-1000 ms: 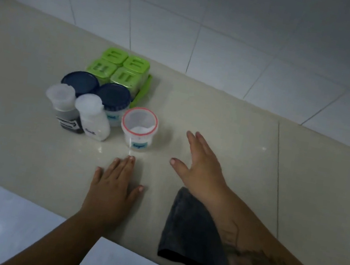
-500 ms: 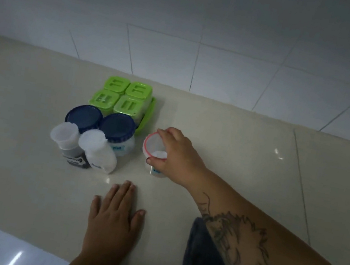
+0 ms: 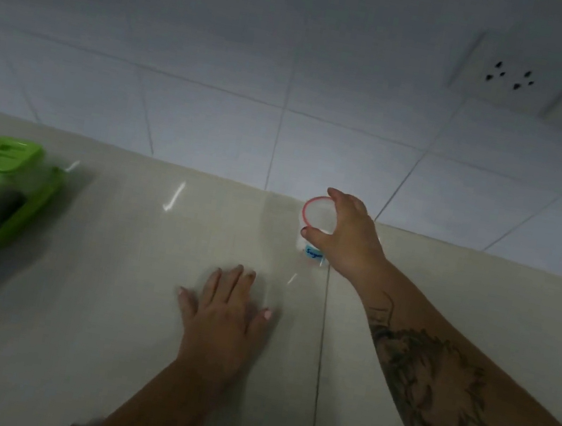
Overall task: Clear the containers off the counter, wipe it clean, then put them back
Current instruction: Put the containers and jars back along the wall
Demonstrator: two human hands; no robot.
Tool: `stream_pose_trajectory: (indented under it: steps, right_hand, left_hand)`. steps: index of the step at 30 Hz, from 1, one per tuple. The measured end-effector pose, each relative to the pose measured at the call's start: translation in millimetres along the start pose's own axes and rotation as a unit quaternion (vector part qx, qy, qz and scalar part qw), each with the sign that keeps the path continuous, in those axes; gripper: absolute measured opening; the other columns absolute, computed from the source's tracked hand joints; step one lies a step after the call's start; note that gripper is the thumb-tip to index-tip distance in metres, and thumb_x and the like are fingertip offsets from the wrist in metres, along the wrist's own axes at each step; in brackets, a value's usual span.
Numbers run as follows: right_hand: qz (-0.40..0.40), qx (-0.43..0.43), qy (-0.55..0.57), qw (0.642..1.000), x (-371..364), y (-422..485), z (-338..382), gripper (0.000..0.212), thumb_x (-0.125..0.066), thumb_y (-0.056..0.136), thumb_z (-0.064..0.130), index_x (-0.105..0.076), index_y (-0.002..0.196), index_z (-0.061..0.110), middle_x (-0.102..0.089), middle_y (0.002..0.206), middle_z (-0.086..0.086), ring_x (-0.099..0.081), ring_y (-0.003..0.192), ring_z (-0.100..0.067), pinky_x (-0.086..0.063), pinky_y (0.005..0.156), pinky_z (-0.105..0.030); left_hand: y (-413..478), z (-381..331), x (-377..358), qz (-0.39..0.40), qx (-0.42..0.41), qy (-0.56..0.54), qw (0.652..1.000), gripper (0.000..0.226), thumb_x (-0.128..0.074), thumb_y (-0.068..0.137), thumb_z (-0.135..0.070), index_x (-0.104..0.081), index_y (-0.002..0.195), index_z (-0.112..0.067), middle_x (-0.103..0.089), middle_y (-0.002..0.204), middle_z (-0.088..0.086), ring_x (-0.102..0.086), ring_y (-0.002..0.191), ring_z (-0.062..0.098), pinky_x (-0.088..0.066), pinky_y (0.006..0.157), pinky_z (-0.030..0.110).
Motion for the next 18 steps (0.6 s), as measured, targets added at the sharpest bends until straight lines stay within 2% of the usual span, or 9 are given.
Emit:
stream_pose_trajectory:
  steps: [4, 7, 10, 14, 16, 18]
  right_hand:
    - [-0.044, 0.008, -0.013, 0.999, 9, 36, -49, 0.080, -0.076, 0.078, 0.041, -0.038, 0.145, 0.020, -0.038, 0.145, -0.008, -0.040, 0.129, -0.030, -0.033, 0.108, -0.038]
    - [-0.090, 0.009, -0.028, 0.995, 14, 56, -72, 0.069, -0.073, 0.079, 0.035, -0.046, 0.138, 0.013, -0.043, 0.141, -0.012, -0.042, 0.125, -0.035, -0.034, 0.105, -0.040]
    - [-0.111, 0.006, -0.039, 0.993, 12, 64, -84, 0.060, -0.065, 0.082, 0.036, -0.050, 0.133, 0.011, -0.040, 0.144, -0.014, -0.037, 0.130, -0.037, -0.030, 0.107, -0.040]
    - [-0.106, 0.068, -0.104, 0.987, 1, 69, -84, 0.060, -0.044, 0.079, 0.045, -0.056, 0.124, 0.006, -0.049, 0.138, -0.013, -0.043, 0.127, -0.038, -0.025, 0.105, -0.037]
    - [-0.099, 0.063, -0.120, 0.986, 5, 69, -83, 0.062, -0.044, 0.079, 0.047, -0.054, 0.127, 0.008, -0.048, 0.139, -0.010, -0.040, 0.129, -0.036, -0.029, 0.106, -0.042]
    - [-0.071, 0.040, -0.122, 0.989, 11, 66, -81, 0.062, -0.052, 0.083, 0.049, -0.048, 0.134, 0.015, -0.041, 0.147, -0.004, -0.027, 0.138, -0.033, -0.032, 0.107, -0.049]
  left_hand:
    - [13, -13, -19, 0.004, -0.010, 0.061, 0.998, 0.082, -0.010, 0.083, -0.080, -0.011, 0.152, -0.035, -0.005, 0.162, -0.006, 0.003, 0.148, 0.023, 0.007, 0.112, 0.061]
    - [14, -10, -21, -0.006, -0.013, 0.063, 0.998, 0.083, -0.015, 0.083, -0.081, -0.019, 0.151, -0.035, -0.010, 0.161, -0.007, -0.003, 0.148, 0.021, -0.002, 0.114, 0.060]
    - [15, -8, -25, 0.003, -0.007, 0.060, 0.998, 0.082, -0.020, 0.082, -0.081, -0.025, 0.149, -0.035, -0.015, 0.160, -0.008, -0.008, 0.148, 0.021, -0.008, 0.114, 0.059]
    - [16, -8, -26, 0.003, -0.004, 0.063, 0.998, 0.081, -0.023, 0.081, -0.082, -0.027, 0.148, -0.036, -0.017, 0.159, -0.009, -0.010, 0.148, 0.020, -0.008, 0.114, 0.057]
    - [15, -8, -25, 0.007, 0.000, 0.068, 0.998, 0.082, -0.021, 0.081, -0.082, -0.024, 0.149, -0.037, -0.014, 0.160, -0.009, -0.007, 0.148, 0.020, -0.006, 0.114, 0.056]
    - [15, -10, -22, 0.006, -0.001, 0.066, 0.998, 0.082, -0.020, 0.081, -0.082, -0.023, 0.149, -0.036, -0.013, 0.160, -0.009, -0.006, 0.148, 0.020, -0.004, 0.114, 0.056]
Point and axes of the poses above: each hand's wrist, its own y-axis towards the middle knuckle, its own x-axis out of the back of the hand, z = x × y, the point moved 5 cm from there along y, towards the middle knuckle
